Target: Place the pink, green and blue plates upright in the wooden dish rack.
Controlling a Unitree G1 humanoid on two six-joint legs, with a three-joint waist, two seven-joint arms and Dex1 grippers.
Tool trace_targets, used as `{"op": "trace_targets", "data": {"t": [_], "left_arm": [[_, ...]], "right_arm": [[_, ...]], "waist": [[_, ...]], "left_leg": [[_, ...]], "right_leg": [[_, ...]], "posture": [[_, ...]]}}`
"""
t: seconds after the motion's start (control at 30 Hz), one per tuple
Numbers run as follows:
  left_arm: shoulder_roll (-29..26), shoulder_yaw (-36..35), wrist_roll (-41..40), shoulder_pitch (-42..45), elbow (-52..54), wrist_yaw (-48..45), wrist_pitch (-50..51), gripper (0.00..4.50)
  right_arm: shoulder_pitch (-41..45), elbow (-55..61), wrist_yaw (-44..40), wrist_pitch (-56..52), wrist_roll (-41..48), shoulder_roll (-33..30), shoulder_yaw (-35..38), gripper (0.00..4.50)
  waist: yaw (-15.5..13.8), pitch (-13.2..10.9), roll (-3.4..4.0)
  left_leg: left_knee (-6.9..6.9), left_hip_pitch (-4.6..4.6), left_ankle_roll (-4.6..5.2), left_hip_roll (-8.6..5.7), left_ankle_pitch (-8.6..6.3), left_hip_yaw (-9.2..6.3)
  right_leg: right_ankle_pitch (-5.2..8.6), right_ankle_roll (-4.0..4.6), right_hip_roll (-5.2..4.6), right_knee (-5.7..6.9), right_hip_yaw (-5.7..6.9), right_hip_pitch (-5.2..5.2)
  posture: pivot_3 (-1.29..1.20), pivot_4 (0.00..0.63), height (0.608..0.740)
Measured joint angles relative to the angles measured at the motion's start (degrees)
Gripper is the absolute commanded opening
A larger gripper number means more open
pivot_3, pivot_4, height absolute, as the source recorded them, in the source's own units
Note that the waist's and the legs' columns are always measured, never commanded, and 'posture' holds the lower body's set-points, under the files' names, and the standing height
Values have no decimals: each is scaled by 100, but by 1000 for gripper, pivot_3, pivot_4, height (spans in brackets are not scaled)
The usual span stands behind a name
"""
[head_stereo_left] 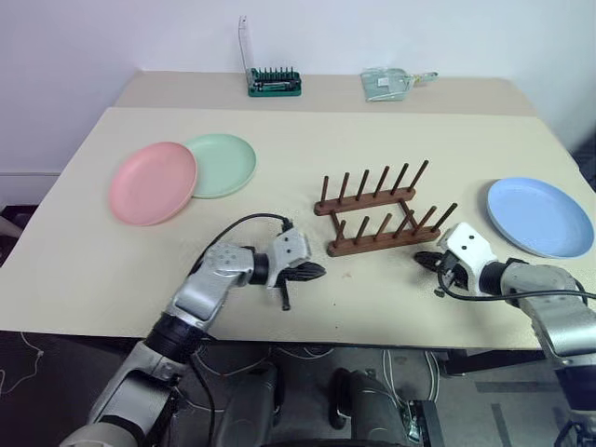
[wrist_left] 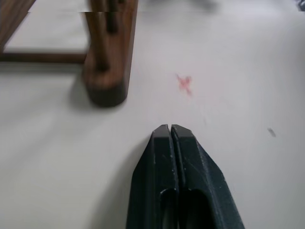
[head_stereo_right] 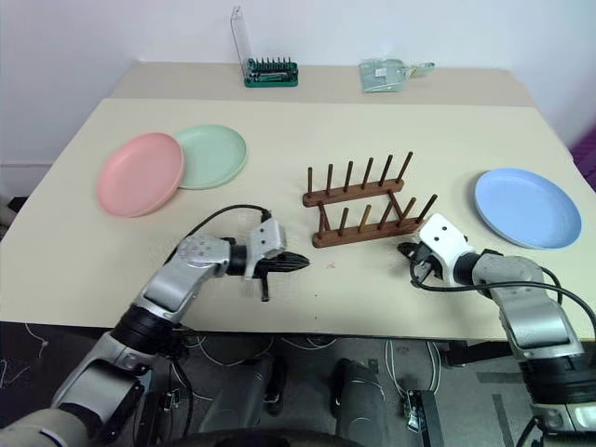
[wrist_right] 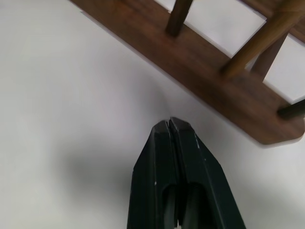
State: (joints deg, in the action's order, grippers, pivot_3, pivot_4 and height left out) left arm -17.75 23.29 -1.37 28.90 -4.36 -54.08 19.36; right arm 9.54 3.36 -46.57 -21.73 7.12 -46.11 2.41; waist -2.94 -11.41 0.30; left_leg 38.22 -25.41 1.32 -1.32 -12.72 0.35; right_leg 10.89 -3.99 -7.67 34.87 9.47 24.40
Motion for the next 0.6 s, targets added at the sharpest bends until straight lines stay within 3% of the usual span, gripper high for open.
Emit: {"op": "trace_targets", "data": {"t": [0.23, 0.6], "left_arm": [[839, 83, 544, 518, -964, 1527, -59, 29], [998, -162, 699, 968, -1956, 2568, -524, 29]], "right_arm": [[772, -862, 579, 475, -535, 469, -404, 0], [1792, -2383, 1125, 1301, -1067, 976, -669, 0]], "waist": [[9, 16, -12], [113, 22, -14]], "left_leg": [[0, 7, 0, 4, 0, 1], [0, 24, 18, 9, 12, 5]], "right_leg": [[-8, -13, 1, -1, 2, -8], [-20, -30, 10, 23, 5, -4]], "posture": [[0, 150, 730], [0, 150, 730]]}}
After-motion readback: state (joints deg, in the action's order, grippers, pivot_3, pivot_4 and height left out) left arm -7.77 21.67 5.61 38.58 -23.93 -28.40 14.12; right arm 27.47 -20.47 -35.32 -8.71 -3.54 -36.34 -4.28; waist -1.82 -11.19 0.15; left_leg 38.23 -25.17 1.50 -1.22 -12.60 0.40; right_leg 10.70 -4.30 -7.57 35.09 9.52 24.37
